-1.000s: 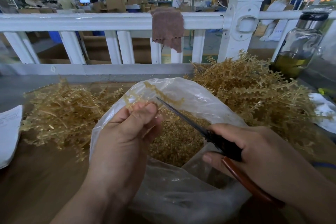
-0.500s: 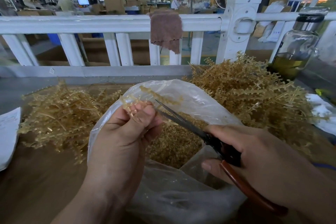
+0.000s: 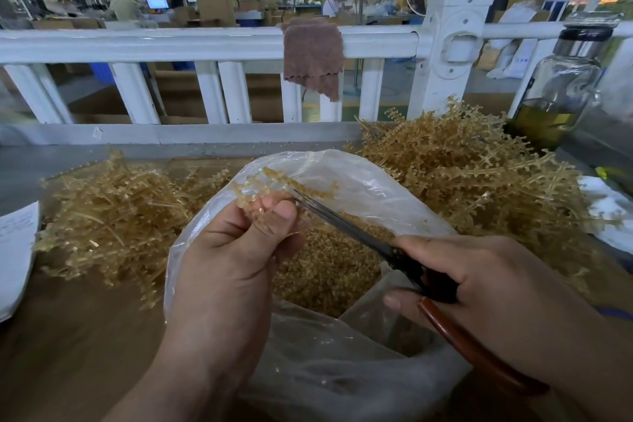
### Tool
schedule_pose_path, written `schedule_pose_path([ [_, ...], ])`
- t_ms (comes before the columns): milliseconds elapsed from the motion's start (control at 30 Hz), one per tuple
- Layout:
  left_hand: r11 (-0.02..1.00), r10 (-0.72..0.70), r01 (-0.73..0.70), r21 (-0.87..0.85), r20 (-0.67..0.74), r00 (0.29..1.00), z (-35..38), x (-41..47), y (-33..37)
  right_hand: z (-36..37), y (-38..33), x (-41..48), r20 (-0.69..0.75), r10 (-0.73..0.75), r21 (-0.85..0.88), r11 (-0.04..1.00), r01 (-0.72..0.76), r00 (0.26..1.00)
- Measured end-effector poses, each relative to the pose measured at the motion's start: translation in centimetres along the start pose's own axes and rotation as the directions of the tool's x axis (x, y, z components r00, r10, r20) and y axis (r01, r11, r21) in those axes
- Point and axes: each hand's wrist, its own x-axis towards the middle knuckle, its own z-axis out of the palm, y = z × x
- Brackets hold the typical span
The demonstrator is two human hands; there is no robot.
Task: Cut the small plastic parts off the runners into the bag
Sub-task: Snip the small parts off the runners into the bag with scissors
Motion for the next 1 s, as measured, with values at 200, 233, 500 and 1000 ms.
schedule_pose_path([
  [200,0.999,0.039,-0.039,0.024,-0.025,0.999,0.07,-0.15,-0.10,-0.05,0.06,-0.11,-0.027,-0.018,-0.003,1.000,0.017,0.999],
  [233,0.998,0.049,-0.049,0.030,-0.027,0.998,0.01,-0.17,-0.16,-0.09,0.04,-0.13,-0.020,-0.020,0.001,1.000,0.020,1.000],
  [500,0.995,0.094,-0.093,0.036,-0.034,0.995,-0.15,-0.21,-0.30,-0.37,-0.06,-0.02,0.010,-0.042,0.016,0.999,0.041,0.999],
  [1000,0.995,0.090,-0.088,0.039,-0.061,0.994,-0.27,-0.17,-0.26,-0.42,-0.29,0.02,0.029,-0.033,0.009,0.999,0.033,0.999],
])
